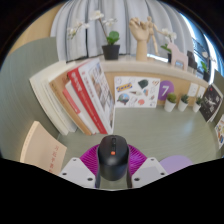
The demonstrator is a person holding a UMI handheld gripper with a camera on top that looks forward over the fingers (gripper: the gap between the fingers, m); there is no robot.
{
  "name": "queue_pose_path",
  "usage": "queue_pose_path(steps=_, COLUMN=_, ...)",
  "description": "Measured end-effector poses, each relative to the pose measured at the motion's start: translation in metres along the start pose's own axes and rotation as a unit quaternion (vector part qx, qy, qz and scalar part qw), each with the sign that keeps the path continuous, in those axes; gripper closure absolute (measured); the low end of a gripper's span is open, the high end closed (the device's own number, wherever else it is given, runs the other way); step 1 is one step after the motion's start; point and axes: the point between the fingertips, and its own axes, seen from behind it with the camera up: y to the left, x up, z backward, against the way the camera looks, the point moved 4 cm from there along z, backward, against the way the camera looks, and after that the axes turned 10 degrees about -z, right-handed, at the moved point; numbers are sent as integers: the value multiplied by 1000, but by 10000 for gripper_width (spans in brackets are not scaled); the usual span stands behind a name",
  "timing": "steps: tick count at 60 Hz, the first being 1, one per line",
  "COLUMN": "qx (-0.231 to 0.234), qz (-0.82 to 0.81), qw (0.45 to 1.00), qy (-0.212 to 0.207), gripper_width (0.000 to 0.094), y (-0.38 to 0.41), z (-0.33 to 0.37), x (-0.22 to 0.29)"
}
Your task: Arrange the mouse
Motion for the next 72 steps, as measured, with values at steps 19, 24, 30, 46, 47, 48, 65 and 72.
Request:
queue_pose_path(steps=19, qx=-16, qz=16, qw=992, qy=-126, gripper_width=576, y=-112, z=135, x=90)
queue_pose_path(steps=24, qx=-21, qz=2, qw=994, qy=-106, gripper_width=577, y=-149, z=131, x=69)
queue_pose_path(steps=30, qx=-33, qz=7, qw=997, qy=-64, gripper_width=578, y=-189, z=112, x=29)
queue_pose_path(steps=46, qx=-16, qz=-10, qw=999, qy=41, gripper_width=578, y=-223, z=51, x=-74)
queue_pose_path(steps=47, qx=-16, qz=-10, qw=999, qy=44, gripper_width=576, y=-222, z=49, x=-78)
queue_pose_path(steps=48, qx=-14, qz=-9, qw=999, qy=48, gripper_width=577, y=-222, z=47, x=-82)
queue_pose_path(steps=65, qx=-22, qz=-2, qw=999, qy=28, gripper_width=433, y=-220, z=42, x=-88)
queue_pose_path(steps=72, qx=-49, qz=10, qw=998, qy=42, gripper_width=263, y=-223, z=46, x=-91)
